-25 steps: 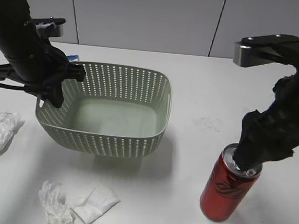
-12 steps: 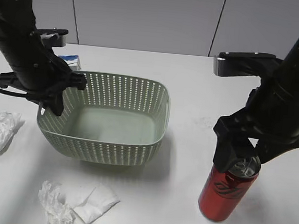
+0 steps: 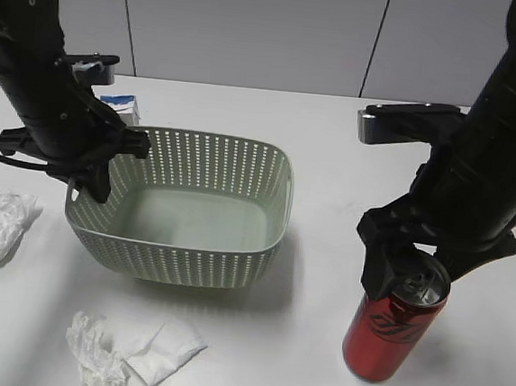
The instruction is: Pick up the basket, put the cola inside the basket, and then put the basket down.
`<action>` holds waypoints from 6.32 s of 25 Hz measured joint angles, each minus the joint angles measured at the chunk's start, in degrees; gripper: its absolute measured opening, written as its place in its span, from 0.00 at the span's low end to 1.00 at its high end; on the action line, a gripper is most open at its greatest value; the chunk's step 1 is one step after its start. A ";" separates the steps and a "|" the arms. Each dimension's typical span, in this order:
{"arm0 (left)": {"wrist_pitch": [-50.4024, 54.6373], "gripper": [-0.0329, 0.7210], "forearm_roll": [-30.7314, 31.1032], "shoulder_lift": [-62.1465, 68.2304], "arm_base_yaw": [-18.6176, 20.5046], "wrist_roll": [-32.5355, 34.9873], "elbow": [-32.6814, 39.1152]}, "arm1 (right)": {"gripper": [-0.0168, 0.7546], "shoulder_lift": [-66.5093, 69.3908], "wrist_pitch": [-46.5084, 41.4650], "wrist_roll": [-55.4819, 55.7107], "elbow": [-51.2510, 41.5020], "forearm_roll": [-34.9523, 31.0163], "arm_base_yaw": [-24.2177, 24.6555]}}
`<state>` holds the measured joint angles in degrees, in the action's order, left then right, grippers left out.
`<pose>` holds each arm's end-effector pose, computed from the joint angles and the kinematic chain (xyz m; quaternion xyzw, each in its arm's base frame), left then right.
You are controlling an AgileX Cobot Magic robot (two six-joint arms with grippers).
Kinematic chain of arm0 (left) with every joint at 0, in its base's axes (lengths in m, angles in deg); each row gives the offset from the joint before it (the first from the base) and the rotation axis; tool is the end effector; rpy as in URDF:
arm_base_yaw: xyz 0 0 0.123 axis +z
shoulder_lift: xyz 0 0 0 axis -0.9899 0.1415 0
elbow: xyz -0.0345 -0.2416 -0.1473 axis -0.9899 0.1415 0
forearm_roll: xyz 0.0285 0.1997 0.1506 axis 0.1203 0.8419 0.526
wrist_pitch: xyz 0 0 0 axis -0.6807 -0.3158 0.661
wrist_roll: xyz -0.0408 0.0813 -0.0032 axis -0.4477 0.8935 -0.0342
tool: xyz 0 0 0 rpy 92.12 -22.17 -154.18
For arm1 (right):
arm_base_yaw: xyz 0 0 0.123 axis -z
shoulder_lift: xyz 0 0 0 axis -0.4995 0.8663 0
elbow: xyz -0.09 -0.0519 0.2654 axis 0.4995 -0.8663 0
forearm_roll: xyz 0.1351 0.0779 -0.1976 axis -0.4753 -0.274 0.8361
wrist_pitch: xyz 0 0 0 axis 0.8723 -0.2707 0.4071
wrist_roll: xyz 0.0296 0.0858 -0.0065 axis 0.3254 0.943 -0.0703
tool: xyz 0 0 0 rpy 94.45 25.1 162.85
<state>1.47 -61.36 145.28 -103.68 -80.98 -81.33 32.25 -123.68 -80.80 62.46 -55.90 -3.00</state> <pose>0.3256 -0.1435 0.1791 0.0466 0.9931 -0.0914 0.0568 0.2379 0.1677 0.2203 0.1834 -0.9810 -0.0630 0.0082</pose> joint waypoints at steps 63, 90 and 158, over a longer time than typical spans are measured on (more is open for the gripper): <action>8.15 0.04 6.46 12.42 -10.23 0.00 -22.52 | 0.79 20.05 -6.96 -29.15 37.05 7.99 -6.76; 13.24 0.04 2.10 12.71 -8.55 -6.03 -22.52 | 0.79 14.10 -6.40 -13.18 43.70 10.46 18.14; 21.00 0.86 9.14 -8.74 13.85 8.17 -17.46 | 0.79 -89.11 7.66 -12.47 -37.74 5.08 28.26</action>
<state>22.47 -52.22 136.54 -89.83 -72.81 -98.79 -56.86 -116.02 -93.27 24.71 -50.82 25.27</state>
